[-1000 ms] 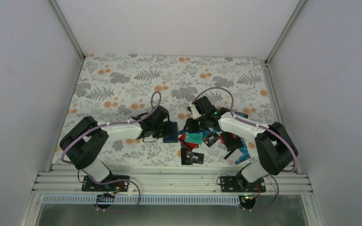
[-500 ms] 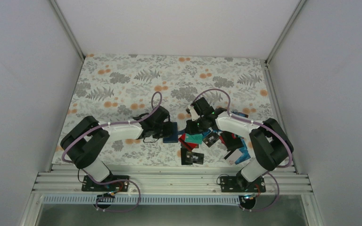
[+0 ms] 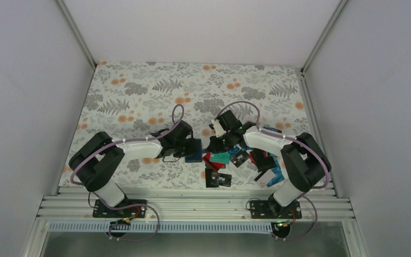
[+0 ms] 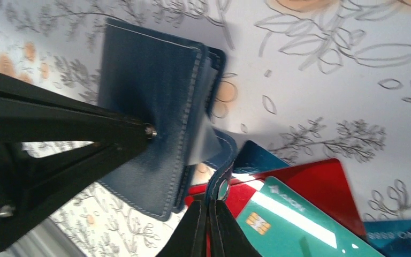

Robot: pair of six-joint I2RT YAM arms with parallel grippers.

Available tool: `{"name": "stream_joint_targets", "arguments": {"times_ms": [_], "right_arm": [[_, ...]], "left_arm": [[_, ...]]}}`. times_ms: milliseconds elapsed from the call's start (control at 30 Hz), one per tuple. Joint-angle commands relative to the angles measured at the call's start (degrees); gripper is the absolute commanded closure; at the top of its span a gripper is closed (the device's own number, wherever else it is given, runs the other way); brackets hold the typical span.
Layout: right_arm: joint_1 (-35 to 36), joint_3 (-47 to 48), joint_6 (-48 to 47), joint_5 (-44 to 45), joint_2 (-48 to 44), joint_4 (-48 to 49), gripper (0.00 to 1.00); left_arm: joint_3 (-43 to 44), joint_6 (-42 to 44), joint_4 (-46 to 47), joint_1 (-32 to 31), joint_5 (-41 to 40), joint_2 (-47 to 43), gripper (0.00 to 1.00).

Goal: Put the credit cards into the card holder

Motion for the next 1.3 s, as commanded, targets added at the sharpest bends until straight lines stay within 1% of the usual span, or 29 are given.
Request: {"name": "stream_joint_targets", "arguments": {"times_ms": [0, 200, 333, 600, 733, 867, 967, 1267], "right_arm": [[0.65, 2.42, -0.46, -5.23, 0.15, 2.37, 0.96], [2.02, 3.64, 0.22, -7.42, 2.52, 4.26, 0.96], [2.92, 4.78, 0.57, -7.95, 6.84, 5.31, 0.96], [3.49, 5.14, 0.90, -7.40, 10.92, 6.20, 0.96], [3.52, 4.82, 0.97, -6.49, 11.75, 5.96, 0.96], [3.52, 4.68, 1.06, -5.89, 12.26, 5.88, 0.96], [3.52, 4.95, 1.07, -5.76, 12.09, 5.57, 0.96], [3.50, 6.56, 0.97, -5.75, 10.18, 3.73, 0.96]], "left_arm": [[0.42, 1.06, -0.85, -0.23, -1.02, 1.23, 0.98], [0.05, 1.01, -0.33, -0.27, -0.58, 1.32, 0.98], [-0.17, 0.86, 0.10, -0.23, 0.05, 0.84, 0.98], [-0.45, 0.42, 0.12, -0.20, 1.78, -2.12, 0.98], [0.23, 0.60, -2.30, -0.23, 0.71, -5.80, 0.98], [1.07, 2.06, -7.16, -0.18, -3.07, -8.05, 0.98], [1.25, 2.73, -8.80, -0.14, -4.79, -7.18, 0.98], [2.03, 3.80, -7.58, -0.14, -4.25, -0.30, 0.98]]}}
